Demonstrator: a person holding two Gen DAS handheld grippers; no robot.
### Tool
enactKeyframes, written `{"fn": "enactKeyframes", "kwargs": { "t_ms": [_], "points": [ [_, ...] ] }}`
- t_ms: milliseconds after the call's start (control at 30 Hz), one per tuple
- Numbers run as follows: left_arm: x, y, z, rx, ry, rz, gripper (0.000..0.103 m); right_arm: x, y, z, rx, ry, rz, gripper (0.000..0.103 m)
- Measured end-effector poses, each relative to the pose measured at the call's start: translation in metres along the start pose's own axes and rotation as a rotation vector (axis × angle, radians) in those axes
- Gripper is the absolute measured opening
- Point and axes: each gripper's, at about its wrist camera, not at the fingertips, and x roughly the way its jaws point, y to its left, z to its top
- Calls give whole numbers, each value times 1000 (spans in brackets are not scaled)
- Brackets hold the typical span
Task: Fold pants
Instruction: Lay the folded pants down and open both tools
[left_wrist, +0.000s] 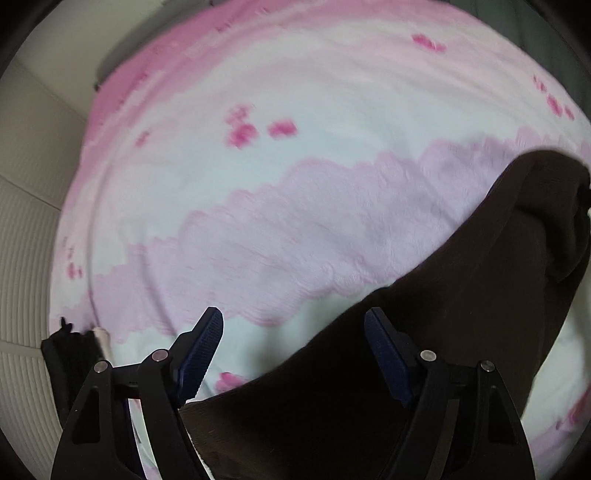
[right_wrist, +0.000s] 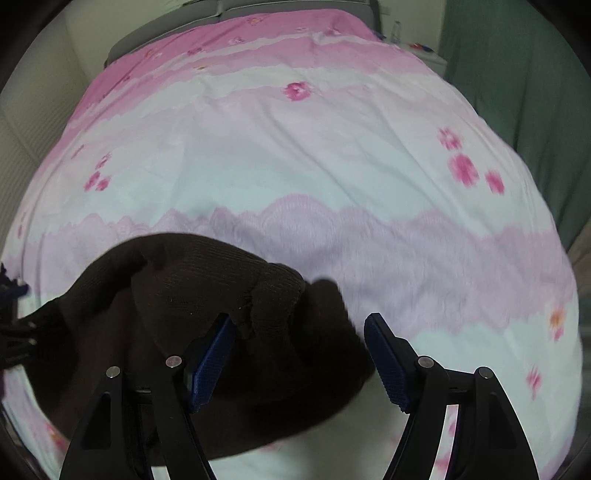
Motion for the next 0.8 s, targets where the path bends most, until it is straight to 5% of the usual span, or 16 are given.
{"fn": "enactKeyframes", "kwargs": {
  "t_ms": [200,300,400,533,633,800],
  "points": [
    [-55,-5,-37,-31,-37,-89,81,-13,-4,-5,-34,-19,101,72],
    [-66,-29,-61,-37,12,-163,81,1,-8,-20,-38,48,126,53],
    [-69,-50,-80,-28,59,-203,81,26,-8,-26,-28,99,133,48],
    [-70,-59,-93,-79,99,-230,81,34,-7,-19,-9,148,156,27],
    [-73,-54,-95,-98,92,-217,81,1,-12,-14,-3,159,230,27],
    [-77,-43,-90,-151,82,-188,81,-27,-33,13,-36,200,137,28]
  ]
}}
